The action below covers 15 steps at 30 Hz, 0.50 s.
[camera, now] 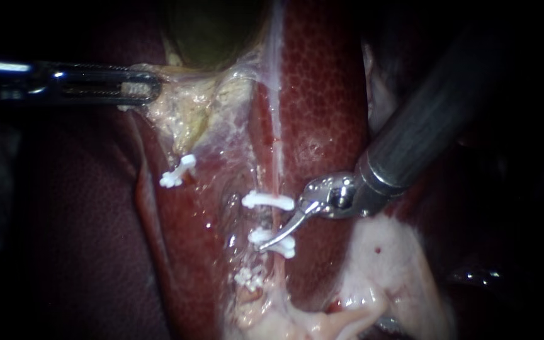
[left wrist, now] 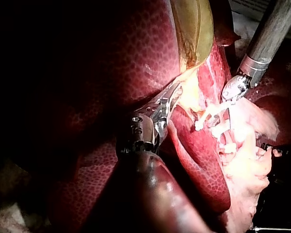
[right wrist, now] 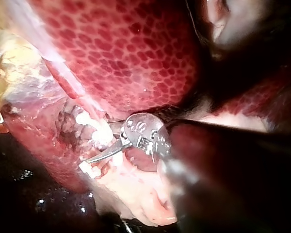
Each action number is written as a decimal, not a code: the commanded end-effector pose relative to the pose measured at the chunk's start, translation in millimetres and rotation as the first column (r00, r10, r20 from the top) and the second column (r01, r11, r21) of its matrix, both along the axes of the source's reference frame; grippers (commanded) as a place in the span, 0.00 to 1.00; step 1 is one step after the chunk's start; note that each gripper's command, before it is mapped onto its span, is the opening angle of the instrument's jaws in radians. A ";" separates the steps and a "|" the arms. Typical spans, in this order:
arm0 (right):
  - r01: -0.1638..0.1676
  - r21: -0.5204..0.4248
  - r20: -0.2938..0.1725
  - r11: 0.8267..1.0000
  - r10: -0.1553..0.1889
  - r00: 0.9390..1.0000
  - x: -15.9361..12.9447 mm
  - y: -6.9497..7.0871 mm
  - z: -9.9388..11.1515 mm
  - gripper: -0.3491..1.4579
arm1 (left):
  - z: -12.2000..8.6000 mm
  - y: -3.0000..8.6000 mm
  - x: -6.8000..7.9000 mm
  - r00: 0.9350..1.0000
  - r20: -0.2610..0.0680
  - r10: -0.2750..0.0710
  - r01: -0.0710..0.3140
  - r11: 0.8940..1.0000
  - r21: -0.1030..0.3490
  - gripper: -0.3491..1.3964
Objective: Go to the cutting position right tube
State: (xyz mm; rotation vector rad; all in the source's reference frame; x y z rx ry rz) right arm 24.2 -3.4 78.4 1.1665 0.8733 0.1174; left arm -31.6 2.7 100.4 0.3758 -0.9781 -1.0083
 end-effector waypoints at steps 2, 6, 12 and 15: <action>-0.010 0.008 -0.009 1.000 0.010 1.000 0.0 0.0 -0.3 0.87 | 0.0 0.0 0.0 1.000 0.000 0.000 0.000 1.000 -0.001 0.00; -0.014 0.022 -0.025 1.000 0.015 1.000 0.4 -0.4 -0.8 0.87 | 0.0 0.0 0.0 1.000 0.000 0.000 0.000 1.000 -0.001 0.00; -0.025 0.046 -0.050 0.999 0.028 0.998 0.6 -0.5 -1.4 0.86 | 0.0 0.0 0.0 1.000 0.000 0.000 0.000 1.000 -0.001 0.00; -0.028 0.062 -0.050 0.998 0.031 0.998 0.7 -0.7 -1.8 0.86 | 0.0 -0.1 0.0 1.000 0.000 0.000 0.000 1.000 -0.001 0.00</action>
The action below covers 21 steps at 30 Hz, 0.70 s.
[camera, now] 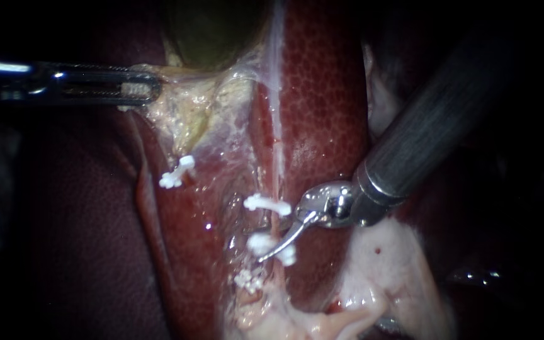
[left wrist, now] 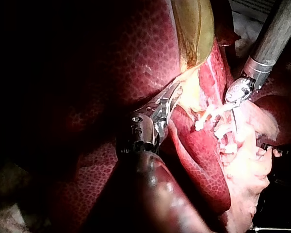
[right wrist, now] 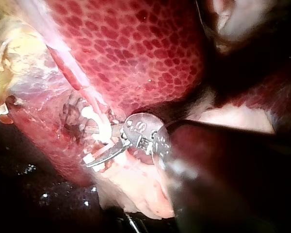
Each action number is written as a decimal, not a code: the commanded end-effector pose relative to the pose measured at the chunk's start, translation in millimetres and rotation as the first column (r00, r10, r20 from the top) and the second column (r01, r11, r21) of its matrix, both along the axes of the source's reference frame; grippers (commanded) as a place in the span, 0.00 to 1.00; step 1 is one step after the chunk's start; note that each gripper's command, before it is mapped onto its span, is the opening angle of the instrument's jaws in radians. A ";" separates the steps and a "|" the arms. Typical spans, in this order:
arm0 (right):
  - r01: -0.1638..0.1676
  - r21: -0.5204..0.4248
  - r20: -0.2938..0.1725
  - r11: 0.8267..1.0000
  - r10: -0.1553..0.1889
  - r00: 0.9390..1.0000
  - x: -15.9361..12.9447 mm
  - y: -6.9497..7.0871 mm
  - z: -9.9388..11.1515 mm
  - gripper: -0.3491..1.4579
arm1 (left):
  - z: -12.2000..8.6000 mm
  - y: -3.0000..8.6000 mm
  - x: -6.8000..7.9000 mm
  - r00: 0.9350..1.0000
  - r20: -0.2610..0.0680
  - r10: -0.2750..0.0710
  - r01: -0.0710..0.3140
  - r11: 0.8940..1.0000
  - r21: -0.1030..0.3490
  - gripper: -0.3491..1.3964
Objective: Go to the cutting position right tube
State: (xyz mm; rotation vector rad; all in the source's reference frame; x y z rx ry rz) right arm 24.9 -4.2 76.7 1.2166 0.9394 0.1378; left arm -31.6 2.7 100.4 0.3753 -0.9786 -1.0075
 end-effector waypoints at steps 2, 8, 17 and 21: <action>0.001 0.004 -0.001 1.000 -0.001 1.000 0.1 -0.3 -0.4 0.86 | 0.0 0.0 0.0 1.000 0.000 0.000 0.000 1.000 0.000 0.00; -0.006 0.026 -0.011 1.000 0.006 1.000 0.2 -0.7 -1.1 0.86 | 0.1 -0.1 0.0 1.000 0.000 0.000 0.000 1.000 0.000 0.00; -0.012 0.042 -0.028 0.999 0.013 1.000 1.1 -0.8 -1.2 0.84 | 0.1 -0.1 0.0 1.000 -0.001 0.000 0.000 1.000 -0.001 0.00; -0.024 0.059 -0.043 0.998 0.027 0.999 1.8 -0.7 -1.2 0.84 | 0.1 -0.1 -0.1 1.000 -0.003 -0.003 0.003 1.000 -0.002 0.00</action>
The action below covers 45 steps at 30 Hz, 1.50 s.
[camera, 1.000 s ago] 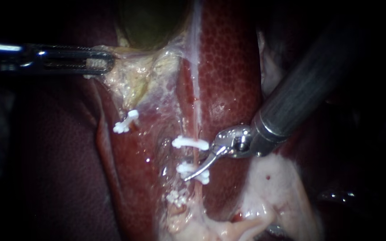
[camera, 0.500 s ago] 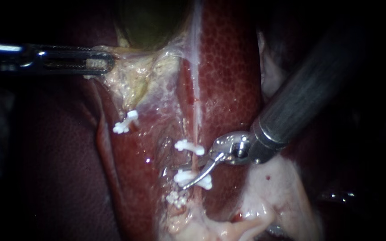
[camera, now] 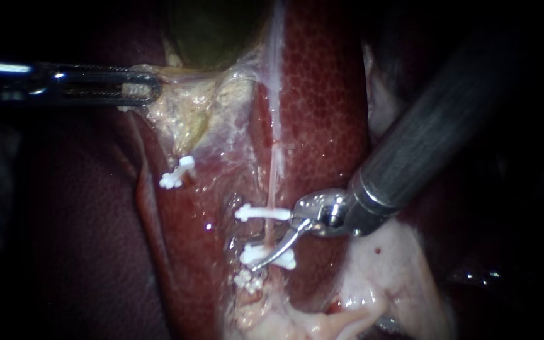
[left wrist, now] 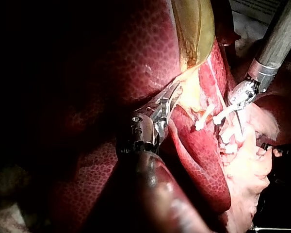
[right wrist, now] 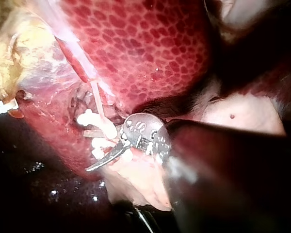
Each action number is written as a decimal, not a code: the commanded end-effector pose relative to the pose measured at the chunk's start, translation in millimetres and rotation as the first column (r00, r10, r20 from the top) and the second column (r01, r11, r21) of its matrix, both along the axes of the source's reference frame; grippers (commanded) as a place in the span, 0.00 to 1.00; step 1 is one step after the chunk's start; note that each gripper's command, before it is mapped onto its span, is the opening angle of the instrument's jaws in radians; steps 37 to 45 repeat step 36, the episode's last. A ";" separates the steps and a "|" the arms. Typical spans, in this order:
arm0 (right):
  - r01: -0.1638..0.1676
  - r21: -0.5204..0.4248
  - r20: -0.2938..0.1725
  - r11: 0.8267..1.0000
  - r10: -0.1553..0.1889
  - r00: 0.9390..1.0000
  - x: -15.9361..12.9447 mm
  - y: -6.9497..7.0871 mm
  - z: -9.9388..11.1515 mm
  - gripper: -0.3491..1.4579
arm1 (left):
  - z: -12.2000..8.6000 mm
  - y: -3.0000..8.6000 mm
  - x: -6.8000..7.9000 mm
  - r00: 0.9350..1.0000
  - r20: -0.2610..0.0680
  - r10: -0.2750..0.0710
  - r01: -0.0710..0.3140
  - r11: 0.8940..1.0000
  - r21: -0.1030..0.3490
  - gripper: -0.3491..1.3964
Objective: Go to the cutting position right tube
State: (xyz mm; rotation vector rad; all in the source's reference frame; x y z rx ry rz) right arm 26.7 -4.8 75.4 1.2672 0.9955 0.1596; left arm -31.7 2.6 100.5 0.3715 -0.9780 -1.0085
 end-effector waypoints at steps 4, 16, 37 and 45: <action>-0.019 0.015 -0.014 1.000 0.019 1.000 0.6 0.1 0.1 0.84 | 0.0 0.0 0.0 1.000 -0.001 -0.001 0.001 1.000 0.000 0.00; -0.039 0.033 -0.030 0.999 0.040 0.999 1.2 0.3 0.1 0.84 | 0.0 0.0 0.0 1.000 -0.001 -0.001 0.001 1.000 0.000 0.00; -0.037 0.039 -0.027 0.999 0.038 0.999 0.9 0.4 -0.1 0.84 | 0.0 0.0 0.0 1.000 -0.001 -0.001 0.001 1.000 0.000 0.00; -0.037 0.039 -0.027 0.999 0.038 0.999 0.9 0.4 -0.1 0.84 | 0.0 0.0 0.0 1.000 -0.001 -0.001 0.001 1.000 0.000 0.00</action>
